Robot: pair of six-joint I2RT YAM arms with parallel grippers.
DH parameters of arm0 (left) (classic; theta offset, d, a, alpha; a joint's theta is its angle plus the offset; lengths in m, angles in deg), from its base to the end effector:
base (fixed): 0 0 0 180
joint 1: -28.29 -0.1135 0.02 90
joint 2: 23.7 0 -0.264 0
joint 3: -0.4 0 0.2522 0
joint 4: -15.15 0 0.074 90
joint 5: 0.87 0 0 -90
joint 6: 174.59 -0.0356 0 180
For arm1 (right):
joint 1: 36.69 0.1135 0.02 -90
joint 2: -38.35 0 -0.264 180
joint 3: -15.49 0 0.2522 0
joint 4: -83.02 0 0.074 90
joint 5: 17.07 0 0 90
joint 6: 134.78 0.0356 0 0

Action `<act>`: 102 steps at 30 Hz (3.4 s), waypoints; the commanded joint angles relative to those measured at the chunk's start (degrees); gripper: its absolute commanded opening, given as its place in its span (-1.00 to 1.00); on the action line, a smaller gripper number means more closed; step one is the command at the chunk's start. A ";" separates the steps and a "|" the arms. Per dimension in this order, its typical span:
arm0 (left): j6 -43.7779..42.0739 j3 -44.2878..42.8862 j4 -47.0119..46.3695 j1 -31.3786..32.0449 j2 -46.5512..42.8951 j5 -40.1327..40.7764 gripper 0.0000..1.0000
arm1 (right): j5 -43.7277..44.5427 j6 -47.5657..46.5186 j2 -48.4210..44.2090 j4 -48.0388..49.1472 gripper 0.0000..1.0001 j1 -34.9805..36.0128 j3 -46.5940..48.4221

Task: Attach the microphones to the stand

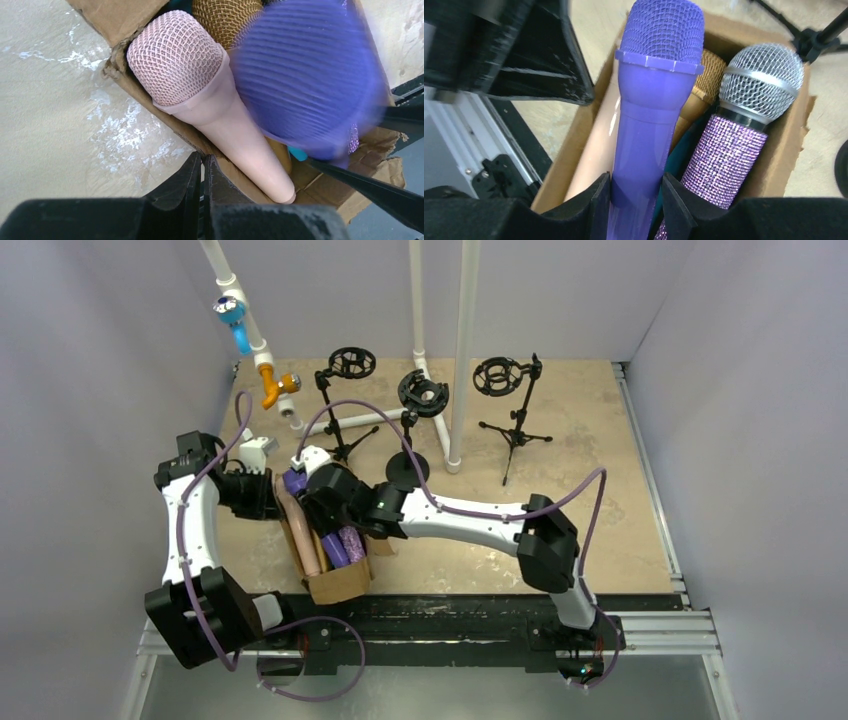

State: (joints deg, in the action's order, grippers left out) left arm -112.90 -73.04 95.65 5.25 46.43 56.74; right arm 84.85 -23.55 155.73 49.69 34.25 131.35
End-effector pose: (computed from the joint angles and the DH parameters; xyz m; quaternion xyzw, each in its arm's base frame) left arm 0.1962 0.0627 0.2749 0.0750 0.9519 -0.2034 0.2166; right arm 0.1646 0.4540 0.2790 -0.3269 0.8202 0.2678 0.3856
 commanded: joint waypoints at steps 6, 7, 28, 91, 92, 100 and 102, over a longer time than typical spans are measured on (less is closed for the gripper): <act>0.17 -6.63 -7.92 0.78 2.03 7.38 -1.00 | 1.45 3.82 -24.82 7.16 -0.79 -2.46 -14.75; 0.26 -6.89 -8.34 0.74 2.50 7.26 -1.00 | 1.42 4.68 -27.04 7.38 -0.80 -3.25 -17.64; 0.27 -4.67 -2.50 1.17 0.00 0.01 -1.00 | -4.51 18.87 -19.45 24.08 -0.97 -13.15 -44.73; -0.27 -2.40 -1.98 1.16 -1.09 -0.47 -1.00 | 12.42 1.37 -5.89 31.80 -0.57 -17.87 -32.79; 0.05 -2.34 -2.00 1.16 -1.13 -0.67 -1.00 | 12.77 2.52 -7.84 31.06 -0.54 -16.11 -33.75; 1.45 -1.53 -1.67 1.23 -2.87 -2.27 -1.00 | 11.01 6.56 -21.81 24.25 -0.18 -11.42 -33.44; 1.78 -1.29 -1.26 1.18 -3.61 -2.33 -1.00 | 6.83 7.16 -22.09 20.33 -0.09 -11.01 -29.23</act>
State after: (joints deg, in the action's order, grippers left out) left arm -112.38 -74.99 94.29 6.25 45.14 56.68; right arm 95.54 -18.93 137.22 75.83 23.93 95.86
